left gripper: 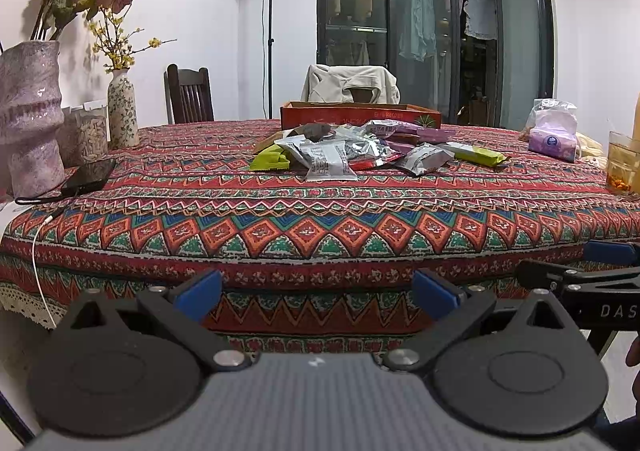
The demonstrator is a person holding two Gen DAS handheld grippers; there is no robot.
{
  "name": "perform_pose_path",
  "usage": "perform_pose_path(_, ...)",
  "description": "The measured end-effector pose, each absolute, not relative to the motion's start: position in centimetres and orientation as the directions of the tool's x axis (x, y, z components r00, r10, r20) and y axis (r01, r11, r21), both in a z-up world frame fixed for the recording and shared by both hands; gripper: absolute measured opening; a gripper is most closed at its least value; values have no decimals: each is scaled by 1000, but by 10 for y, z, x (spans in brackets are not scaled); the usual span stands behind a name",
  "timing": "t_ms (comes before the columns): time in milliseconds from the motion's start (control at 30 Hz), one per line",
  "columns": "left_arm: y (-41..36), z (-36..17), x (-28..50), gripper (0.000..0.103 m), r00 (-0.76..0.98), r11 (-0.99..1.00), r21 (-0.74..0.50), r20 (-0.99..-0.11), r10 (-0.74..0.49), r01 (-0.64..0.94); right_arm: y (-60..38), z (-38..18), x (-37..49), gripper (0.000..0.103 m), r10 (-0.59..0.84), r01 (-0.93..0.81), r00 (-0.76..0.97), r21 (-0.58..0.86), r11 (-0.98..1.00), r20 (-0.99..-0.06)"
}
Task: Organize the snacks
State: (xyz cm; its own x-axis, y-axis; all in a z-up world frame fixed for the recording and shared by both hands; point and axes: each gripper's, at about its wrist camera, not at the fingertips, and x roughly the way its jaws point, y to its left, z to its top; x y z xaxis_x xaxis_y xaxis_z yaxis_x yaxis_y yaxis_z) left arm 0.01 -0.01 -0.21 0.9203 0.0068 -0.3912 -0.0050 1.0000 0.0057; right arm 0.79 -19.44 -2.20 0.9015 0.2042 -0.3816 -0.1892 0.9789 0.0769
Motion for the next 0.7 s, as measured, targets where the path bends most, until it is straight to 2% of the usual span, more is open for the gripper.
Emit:
perform_pose_path(267, -4, 5, 22, 103, 928, 1000, 15, -372, -1, 7, -202, -9, 21, 103, 219, -200, 903, 90, 976, -369)
perform_pose_path(400, -3, 14, 56, 103, 931, 1000, 12, -365, -15, 21, -208, 0, 43, 103, 208, -199, 916, 60, 978, -344)
perform_pose_path(700, -7, 27, 146, 103, 911, 999, 8, -411, -35, 42, -228, 30, 123, 103, 194, -186, 932, 56, 981, -306)
